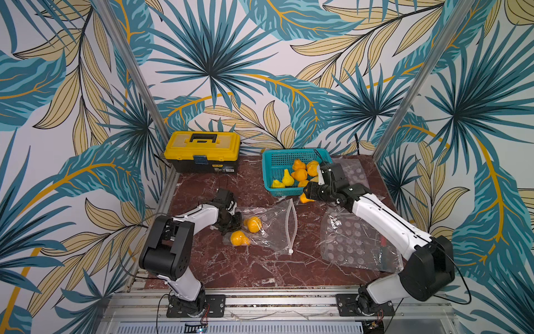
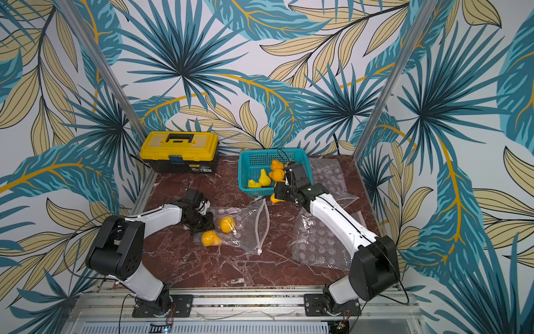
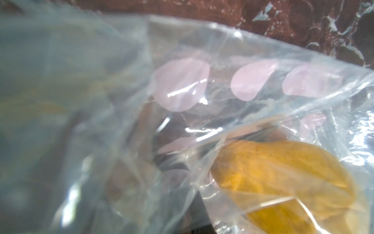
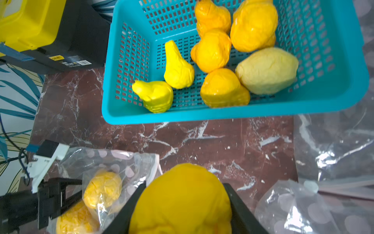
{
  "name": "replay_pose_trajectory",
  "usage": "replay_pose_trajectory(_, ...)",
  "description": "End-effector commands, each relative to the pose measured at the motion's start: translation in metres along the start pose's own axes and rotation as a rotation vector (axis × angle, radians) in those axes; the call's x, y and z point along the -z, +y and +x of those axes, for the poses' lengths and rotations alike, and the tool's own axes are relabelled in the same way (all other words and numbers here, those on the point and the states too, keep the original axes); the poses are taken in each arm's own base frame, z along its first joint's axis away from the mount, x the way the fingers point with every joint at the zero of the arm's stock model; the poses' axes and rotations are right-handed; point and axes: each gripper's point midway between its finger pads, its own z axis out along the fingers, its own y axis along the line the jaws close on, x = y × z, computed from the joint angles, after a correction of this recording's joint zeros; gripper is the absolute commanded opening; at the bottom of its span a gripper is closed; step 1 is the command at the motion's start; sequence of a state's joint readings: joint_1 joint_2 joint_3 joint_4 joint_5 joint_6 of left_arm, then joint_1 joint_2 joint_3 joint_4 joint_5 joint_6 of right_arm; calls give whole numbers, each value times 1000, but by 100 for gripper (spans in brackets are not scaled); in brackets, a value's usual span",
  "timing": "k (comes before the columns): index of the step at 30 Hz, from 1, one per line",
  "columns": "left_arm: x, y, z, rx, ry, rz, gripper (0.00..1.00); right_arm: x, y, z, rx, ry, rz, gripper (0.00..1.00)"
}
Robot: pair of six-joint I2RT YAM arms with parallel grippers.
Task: Open the zip-top bag and take out the pear
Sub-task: Place the pear in the basket.
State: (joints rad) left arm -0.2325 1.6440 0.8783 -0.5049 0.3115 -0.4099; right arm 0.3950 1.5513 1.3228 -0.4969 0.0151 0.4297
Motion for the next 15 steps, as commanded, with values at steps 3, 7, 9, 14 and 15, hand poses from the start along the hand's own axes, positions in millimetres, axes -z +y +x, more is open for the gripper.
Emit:
replay_pose_trajectory(3, 2, 4, 15, 12, 28, -15, 11, -48, 0, -22, 67, 58, 14, 50)
replay_pose_trajectory(7, 3, 1, 14, 11, 28, -3, 11, -82, 1, -36, 90, 86, 28, 50)
replay_pose_trajectory(9, 4, -1, 14, 9, 26, 4, 12, -98, -1, -38, 97, 101, 40, 50)
replay_pose_trajectory(14, 5, -4, 15, 14, 26, 11, 12, -138, -5, -32, 97, 153, 49, 50)
replay_pose_trajectory(15, 5, -5, 15, 14, 27, 13, 12, -145, -6, -29, 94, 164, 47, 50)
